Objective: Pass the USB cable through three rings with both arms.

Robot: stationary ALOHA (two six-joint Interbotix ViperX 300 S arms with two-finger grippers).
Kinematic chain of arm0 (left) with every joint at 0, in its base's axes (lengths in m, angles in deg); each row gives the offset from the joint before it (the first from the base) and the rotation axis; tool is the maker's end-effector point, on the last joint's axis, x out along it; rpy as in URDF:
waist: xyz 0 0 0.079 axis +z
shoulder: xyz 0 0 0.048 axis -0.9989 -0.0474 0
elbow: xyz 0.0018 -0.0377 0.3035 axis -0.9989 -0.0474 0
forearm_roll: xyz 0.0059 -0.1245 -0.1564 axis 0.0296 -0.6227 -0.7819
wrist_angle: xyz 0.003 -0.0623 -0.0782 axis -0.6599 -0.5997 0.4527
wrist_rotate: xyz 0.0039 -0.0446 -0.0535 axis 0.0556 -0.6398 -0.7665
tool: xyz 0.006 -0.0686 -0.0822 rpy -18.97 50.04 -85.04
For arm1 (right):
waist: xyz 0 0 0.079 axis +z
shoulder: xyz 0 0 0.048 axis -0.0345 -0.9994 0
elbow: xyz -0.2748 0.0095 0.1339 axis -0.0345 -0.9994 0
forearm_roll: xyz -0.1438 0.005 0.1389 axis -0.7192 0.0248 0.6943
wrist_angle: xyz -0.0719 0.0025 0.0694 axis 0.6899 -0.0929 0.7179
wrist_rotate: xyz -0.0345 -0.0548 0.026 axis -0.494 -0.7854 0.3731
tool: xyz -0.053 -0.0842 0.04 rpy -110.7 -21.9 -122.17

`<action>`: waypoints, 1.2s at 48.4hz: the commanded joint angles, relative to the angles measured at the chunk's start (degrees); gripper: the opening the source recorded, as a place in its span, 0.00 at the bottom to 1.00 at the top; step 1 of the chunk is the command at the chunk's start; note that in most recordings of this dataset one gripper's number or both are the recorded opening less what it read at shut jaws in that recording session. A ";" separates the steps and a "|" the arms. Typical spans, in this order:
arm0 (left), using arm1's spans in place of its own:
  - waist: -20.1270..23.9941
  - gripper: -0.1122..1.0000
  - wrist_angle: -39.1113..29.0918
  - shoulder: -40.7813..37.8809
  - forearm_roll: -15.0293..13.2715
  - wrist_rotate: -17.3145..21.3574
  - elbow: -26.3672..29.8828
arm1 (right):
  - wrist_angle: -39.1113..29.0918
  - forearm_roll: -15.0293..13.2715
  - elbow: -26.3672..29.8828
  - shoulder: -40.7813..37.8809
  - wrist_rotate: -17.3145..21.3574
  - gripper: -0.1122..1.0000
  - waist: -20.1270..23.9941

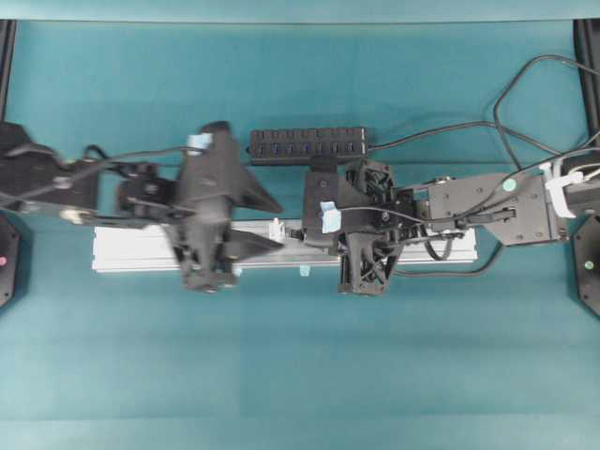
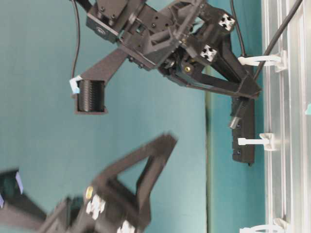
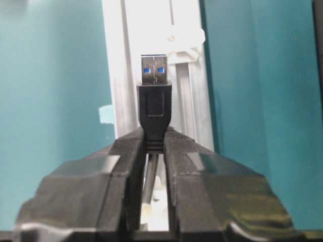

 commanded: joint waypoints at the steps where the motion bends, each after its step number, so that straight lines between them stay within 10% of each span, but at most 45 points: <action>1: -0.09 0.63 0.26 3.16 0.09 -0.44 -1.14 | -0.79 -0.18 0.79 0.00 0.09 0.04 0.09; 58: 1.14 0.63 -2.46 21.97 0.09 -0.62 -13.54 | -3.08 -0.18 8.00 -7.12 -0.97 0.04 -2.81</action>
